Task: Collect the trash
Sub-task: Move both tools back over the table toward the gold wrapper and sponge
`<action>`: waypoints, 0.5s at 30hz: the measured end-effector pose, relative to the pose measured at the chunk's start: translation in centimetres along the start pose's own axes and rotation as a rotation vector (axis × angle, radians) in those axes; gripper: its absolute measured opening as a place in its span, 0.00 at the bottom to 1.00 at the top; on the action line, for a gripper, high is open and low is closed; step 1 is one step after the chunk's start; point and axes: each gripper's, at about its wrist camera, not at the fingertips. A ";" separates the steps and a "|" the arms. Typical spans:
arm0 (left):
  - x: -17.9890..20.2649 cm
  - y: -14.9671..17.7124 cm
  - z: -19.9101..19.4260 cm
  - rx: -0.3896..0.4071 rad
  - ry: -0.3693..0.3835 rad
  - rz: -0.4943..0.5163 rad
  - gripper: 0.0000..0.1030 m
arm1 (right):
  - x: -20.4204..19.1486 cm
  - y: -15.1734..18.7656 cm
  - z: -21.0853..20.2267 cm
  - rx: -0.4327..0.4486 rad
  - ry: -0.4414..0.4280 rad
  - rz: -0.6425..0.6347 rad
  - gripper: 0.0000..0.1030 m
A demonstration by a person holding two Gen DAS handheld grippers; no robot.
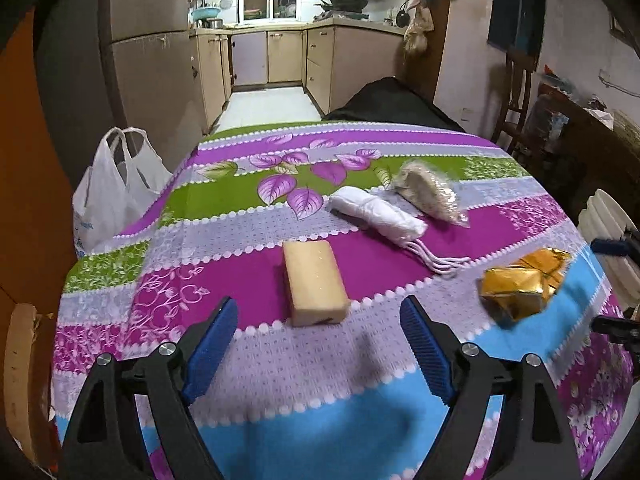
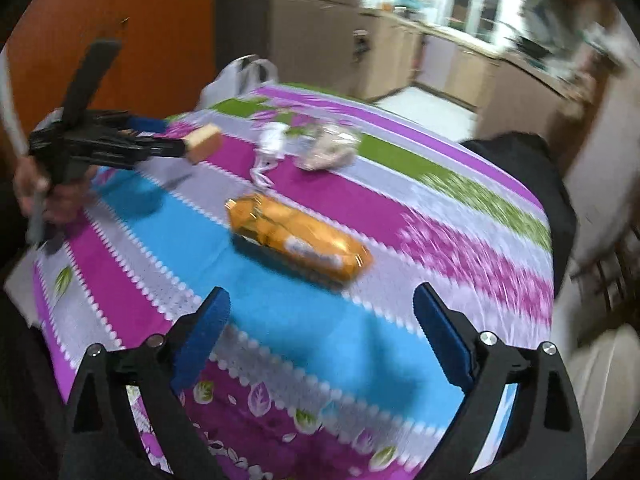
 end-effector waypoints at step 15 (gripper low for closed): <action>-0.1 -1.6 5.3 -0.068 -0.054 0.007 0.58 | -0.6 -4.4 9.3 -0.353 -0.274 -0.342 0.72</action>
Point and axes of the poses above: each gripper's, at about its wrist camera, not at the fingertips, and z roughly the way its jaws point, x to its right, y to its underside
